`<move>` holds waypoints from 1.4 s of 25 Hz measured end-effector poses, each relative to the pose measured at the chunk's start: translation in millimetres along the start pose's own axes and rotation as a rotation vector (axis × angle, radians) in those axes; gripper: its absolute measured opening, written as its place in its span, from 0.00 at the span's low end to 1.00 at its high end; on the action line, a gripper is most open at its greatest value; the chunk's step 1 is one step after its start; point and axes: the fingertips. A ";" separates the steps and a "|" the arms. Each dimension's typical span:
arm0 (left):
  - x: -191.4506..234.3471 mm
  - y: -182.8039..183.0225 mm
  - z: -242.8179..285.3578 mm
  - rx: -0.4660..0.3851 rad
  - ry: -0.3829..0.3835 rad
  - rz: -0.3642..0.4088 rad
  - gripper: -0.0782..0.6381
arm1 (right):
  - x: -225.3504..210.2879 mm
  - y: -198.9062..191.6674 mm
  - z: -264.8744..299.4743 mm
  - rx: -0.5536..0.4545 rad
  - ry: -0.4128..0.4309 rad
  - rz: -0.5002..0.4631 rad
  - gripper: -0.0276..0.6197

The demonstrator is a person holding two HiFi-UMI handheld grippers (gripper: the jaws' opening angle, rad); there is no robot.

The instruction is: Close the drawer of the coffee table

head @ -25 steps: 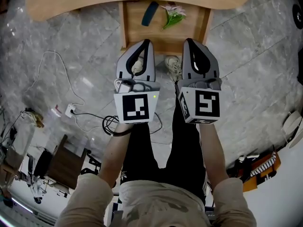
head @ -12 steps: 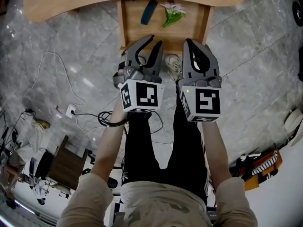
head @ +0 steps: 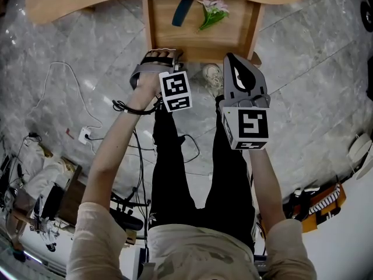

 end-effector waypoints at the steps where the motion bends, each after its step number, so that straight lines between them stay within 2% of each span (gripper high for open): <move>1: -1.7 -4.2 5.8 0.032 -0.003 0.025 0.35 | 0.3 -2.5 0.3 0.005 0.001 0.000 0.05; 4: -6.5 -7.3 13.0 0.074 -0.009 0.061 0.28 | 1.8 -7.6 0.4 0.015 0.005 0.000 0.05; 5: -7.9 -6.8 13.2 0.083 -0.007 0.060 0.23 | 2.1 -8.2 0.4 0.017 0.006 0.000 0.05; 8: -9.0 -6.4 12.7 0.103 0.010 0.042 0.22 | 2.3 -8.9 0.7 0.020 0.005 0.001 0.05; 16: -7.1 -6.1 3.9 0.090 -0.015 0.024 0.22 | -3.8 -7.4 -1.5 0.026 0.002 0.009 0.05; 27: 20.1 -3.2 -56.2 0.042 0.072 -0.001 0.21 | 0.1 11.4 -2.6 0.006 -0.002 -0.012 0.05; 35: 61.4 -14.2 -54.9 0.059 0.163 -0.041 0.21 | -5.3 11.5 4.1 0.005 -0.012 -0.008 0.05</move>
Point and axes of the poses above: the fingertips, and each gripper's own axes: z forward along the fingers, x to its left, y out of its top, and after that the axes turned 15 degrees about z, right-handed
